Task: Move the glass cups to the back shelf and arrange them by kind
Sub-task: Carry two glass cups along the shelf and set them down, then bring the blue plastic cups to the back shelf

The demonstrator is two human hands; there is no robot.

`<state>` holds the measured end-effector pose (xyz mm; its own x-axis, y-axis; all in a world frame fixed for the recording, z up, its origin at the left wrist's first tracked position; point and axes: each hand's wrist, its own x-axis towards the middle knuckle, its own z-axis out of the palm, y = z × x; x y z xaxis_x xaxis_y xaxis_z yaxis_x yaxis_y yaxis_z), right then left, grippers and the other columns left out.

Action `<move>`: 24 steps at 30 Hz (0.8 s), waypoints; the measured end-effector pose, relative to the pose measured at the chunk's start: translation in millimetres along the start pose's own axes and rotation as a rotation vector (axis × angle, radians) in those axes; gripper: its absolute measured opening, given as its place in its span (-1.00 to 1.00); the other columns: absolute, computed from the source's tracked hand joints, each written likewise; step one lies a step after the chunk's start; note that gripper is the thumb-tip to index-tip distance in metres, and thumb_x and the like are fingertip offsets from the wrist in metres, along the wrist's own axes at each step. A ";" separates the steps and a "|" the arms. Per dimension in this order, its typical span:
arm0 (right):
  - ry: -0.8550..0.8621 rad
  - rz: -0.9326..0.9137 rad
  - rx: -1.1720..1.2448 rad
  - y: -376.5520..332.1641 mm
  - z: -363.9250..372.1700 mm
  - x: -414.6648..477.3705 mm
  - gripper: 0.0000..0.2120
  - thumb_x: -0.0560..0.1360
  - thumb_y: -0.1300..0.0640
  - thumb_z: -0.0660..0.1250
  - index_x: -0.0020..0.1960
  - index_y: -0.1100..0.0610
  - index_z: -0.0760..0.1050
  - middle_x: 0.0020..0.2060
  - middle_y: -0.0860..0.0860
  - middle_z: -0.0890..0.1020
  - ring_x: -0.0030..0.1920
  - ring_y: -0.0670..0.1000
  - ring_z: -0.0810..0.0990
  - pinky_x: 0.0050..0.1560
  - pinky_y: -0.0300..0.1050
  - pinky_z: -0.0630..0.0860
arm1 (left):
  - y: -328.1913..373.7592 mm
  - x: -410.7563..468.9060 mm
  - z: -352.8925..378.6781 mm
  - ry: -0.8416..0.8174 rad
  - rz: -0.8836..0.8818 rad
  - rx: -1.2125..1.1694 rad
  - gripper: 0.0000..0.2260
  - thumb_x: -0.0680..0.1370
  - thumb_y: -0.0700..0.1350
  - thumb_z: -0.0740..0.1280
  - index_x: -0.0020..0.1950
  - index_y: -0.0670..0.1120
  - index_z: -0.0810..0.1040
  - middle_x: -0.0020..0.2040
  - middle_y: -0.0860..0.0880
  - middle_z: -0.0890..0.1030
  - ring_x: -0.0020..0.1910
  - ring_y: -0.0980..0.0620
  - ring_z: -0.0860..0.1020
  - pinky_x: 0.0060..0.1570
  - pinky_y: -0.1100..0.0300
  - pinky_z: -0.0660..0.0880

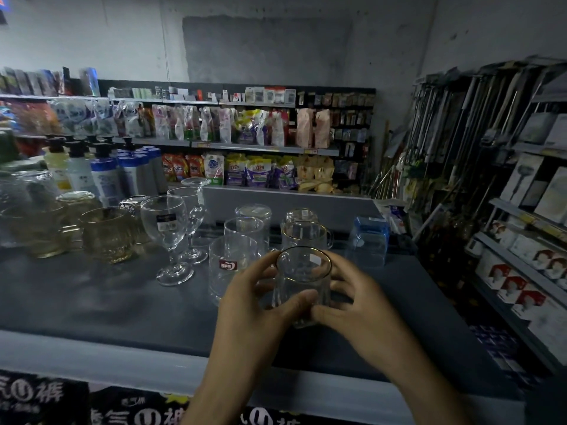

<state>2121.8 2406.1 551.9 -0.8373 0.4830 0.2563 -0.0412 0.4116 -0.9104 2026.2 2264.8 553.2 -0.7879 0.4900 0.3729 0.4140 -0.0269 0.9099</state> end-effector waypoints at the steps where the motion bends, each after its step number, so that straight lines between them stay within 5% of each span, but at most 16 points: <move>1: 0.004 0.008 0.007 0.9 0.4 0.2 -0.34 0.44 0.28 0.54 0.36 -0.28 0.47 0.17 -0.27 0.64 0.22 -0.20 0.60 0.21 -0.01 0.64 | -1.9 0.7 0.3 0.002 -0.003 0.002 -0.48 0.35 -0.20 0.66 0.11 0.29 0.57 0.04 0.17 0.65 -0.07 0.45 0.60 -0.19 0.53 0.48; 11: 0.033 0.066 0.060 4.7 3.7 -2.2 -0.45 0.41 0.21 0.57 0.26 -0.19 0.46 0.19 -0.20 0.64 0.20 -0.21 0.63 0.17 -0.13 0.62 | -4.4 -3.9 6.8 0.031 -0.011 0.054 -0.43 0.40 -0.04 0.63 0.35 0.16 0.53 0.01 0.35 0.56 -0.03 0.60 0.49 -0.18 0.59 0.44; 15: 0.035 0.076 0.025 -2.1 -1.0 -11.8 -0.43 0.39 0.15 0.60 0.23 -0.25 0.42 0.19 -0.20 0.61 0.11 -0.27 0.63 0.18 -0.18 0.61 | -2.6 -12.0 8.4 0.068 -0.013 0.129 -0.42 0.42 0.03 0.60 0.40 0.14 0.51 0.11 0.29 0.61 0.12 0.36 0.59 0.06 0.33 0.61; 17: 0.101 0.014 -0.010 -10.0 -2.5 -24.2 -0.48 0.40 0.08 0.59 0.16 -0.32 0.41 0.12 -0.29 0.59 0.10 -0.33 0.60 0.16 -0.25 0.59 | 2.0 -25.1 3.5 0.121 0.007 0.197 -0.47 0.43 0.06 0.59 0.37 0.17 0.50 0.13 0.27 0.61 0.15 0.28 0.59 0.17 0.13 0.62; 20: 0.278 -0.210 -0.028 -18.7 -3.4 -56.2 -0.57 0.50 0.12 0.53 0.25 -0.20 0.48 0.16 -0.26 0.62 0.20 -0.25 0.59 0.21 -0.20 0.58 | 12.2 -59.5 -9.5 0.231 0.089 0.251 -0.55 0.50 0.08 0.51 0.36 0.19 0.50 0.19 0.21 0.61 0.19 0.25 0.58 0.20 0.10 0.59; 24: 0.148 -0.440 0.058 -12.2 12.3 -116.5 -0.71 0.56 0.15 0.45 0.26 -0.02 0.55 0.17 -0.13 0.65 0.24 -0.03 0.64 0.23 -0.07 0.57 | 9.6 -141.0 -30.2 0.392 0.150 0.295 -0.73 0.60 -0.07 0.44 0.29 0.04 0.58 0.17 0.10 0.67 0.17 0.10 0.65 0.11 0.18 0.57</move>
<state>2213.1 2335.3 529.2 -0.6466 0.3794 0.6618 -0.4086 0.5604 -0.7204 2127.5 2169.2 514.8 -0.7983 0.1349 0.5870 0.6021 0.2027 0.7723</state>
